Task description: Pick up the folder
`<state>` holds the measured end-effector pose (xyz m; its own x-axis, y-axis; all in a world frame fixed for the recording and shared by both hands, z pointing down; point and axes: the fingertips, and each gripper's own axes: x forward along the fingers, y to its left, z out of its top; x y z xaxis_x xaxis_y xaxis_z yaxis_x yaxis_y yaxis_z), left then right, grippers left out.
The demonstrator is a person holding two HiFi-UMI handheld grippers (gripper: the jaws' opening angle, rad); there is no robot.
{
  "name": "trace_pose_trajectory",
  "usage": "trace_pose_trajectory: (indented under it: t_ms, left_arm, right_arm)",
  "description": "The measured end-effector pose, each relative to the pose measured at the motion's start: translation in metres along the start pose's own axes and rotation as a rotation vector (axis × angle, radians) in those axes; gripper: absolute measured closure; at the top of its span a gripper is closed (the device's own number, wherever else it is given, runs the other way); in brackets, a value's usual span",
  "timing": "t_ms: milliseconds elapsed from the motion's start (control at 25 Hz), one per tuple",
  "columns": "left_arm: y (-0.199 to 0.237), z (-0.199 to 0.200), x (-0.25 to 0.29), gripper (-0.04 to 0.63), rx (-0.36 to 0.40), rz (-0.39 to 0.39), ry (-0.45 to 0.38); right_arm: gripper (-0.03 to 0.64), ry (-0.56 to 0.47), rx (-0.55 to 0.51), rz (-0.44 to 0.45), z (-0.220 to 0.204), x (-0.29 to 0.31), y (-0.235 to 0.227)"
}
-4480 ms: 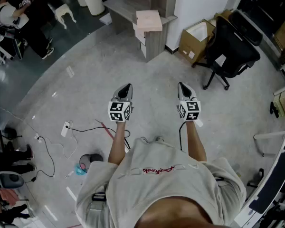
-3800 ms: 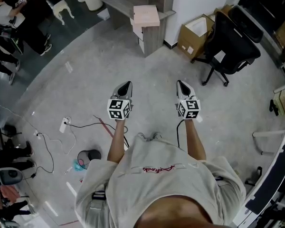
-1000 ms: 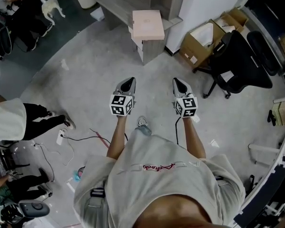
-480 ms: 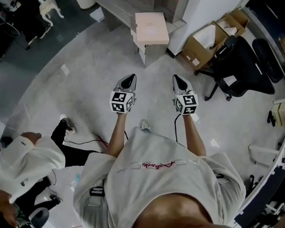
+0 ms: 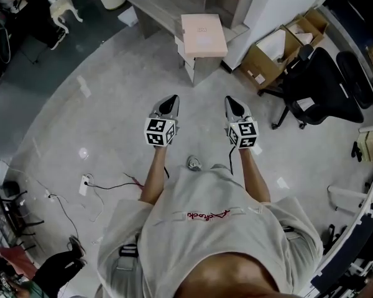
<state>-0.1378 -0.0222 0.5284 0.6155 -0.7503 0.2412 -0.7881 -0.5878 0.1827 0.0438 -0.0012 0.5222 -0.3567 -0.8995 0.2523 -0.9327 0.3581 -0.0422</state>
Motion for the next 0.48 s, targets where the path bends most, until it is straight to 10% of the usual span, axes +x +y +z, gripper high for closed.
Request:
trace_pose_trajectory:
  t_ms: [480]
  left_arm:
    - [-0.006,-0.007,0.001,0.597,-0.014,-0.033,0.000]
  right_arm:
    - [0.610,0.014,-0.013,-0.037,-0.005,-0.013,-0.001]
